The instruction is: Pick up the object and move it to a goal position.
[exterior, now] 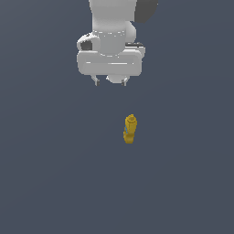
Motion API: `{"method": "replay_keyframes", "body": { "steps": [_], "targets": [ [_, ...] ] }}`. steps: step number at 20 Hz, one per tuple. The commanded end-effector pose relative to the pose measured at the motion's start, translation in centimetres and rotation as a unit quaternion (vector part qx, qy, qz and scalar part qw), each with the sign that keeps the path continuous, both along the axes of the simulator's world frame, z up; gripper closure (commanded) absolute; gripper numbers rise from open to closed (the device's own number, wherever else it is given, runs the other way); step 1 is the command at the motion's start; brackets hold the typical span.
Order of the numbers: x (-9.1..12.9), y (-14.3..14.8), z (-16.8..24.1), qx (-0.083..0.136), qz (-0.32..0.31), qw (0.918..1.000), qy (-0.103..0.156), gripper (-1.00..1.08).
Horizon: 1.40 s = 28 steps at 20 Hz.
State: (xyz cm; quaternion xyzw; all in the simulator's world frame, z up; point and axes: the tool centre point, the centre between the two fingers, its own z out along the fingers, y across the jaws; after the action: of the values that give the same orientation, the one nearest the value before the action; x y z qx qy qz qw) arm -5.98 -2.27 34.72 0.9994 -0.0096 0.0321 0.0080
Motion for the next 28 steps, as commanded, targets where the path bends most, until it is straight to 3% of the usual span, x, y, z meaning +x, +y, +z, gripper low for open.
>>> {"method": "replay_keyframes", "body": {
  "steps": [1, 18, 28],
  "targets": [
    [0.0, 0.0, 0.0, 0.0, 0.0, 1.0, 0.0, -0.92],
    [0.2, 1.5, -1.3, -0.005, 0.025, 0.9996, 0.007, -0.92],
    [1.8, 4.8, -6.4, 0.001, 0.016, 0.9997, 0.018, -0.92]
  ]
}}
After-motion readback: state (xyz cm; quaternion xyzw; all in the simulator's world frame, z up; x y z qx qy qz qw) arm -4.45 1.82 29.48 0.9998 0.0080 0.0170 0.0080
